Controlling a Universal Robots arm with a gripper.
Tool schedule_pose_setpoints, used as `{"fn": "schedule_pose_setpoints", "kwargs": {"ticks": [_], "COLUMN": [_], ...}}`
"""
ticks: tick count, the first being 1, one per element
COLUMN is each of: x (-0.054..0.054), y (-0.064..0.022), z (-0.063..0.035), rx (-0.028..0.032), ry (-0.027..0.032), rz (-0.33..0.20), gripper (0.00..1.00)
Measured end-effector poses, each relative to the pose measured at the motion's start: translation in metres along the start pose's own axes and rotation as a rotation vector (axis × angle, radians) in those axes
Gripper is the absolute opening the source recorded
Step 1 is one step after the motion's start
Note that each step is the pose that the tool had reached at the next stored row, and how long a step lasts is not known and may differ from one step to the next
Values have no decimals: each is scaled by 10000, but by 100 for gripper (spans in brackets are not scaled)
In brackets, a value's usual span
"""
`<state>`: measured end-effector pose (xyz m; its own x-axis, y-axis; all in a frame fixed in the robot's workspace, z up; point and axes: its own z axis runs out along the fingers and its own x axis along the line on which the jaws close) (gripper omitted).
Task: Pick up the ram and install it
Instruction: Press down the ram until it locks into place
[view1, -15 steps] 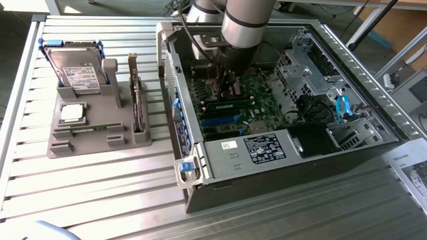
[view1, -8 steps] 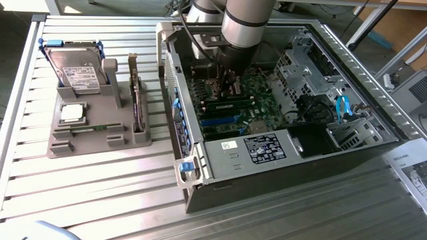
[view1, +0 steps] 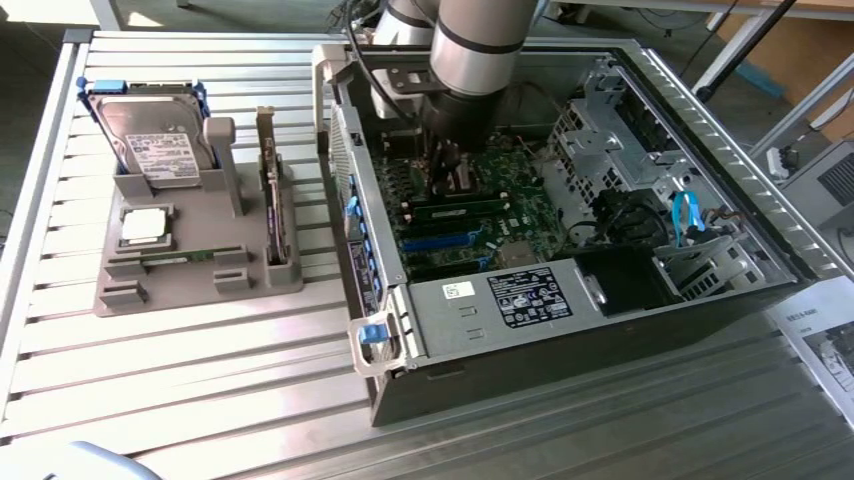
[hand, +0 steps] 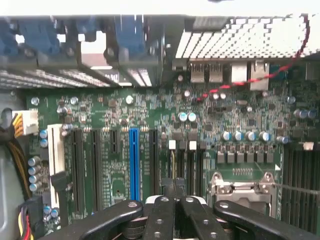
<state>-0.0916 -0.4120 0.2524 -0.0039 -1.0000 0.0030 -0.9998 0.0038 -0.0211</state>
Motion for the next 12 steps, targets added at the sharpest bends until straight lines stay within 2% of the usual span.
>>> {"fn": "schedule_pose_setpoints", "kwargs": {"ticks": [5,12], "x": [0,0], "y": [75,114], "z": [-1,-2], "rx": [1,1], "ry": [0,-1], "rz": [1,0], "gripper": [10,10]}}
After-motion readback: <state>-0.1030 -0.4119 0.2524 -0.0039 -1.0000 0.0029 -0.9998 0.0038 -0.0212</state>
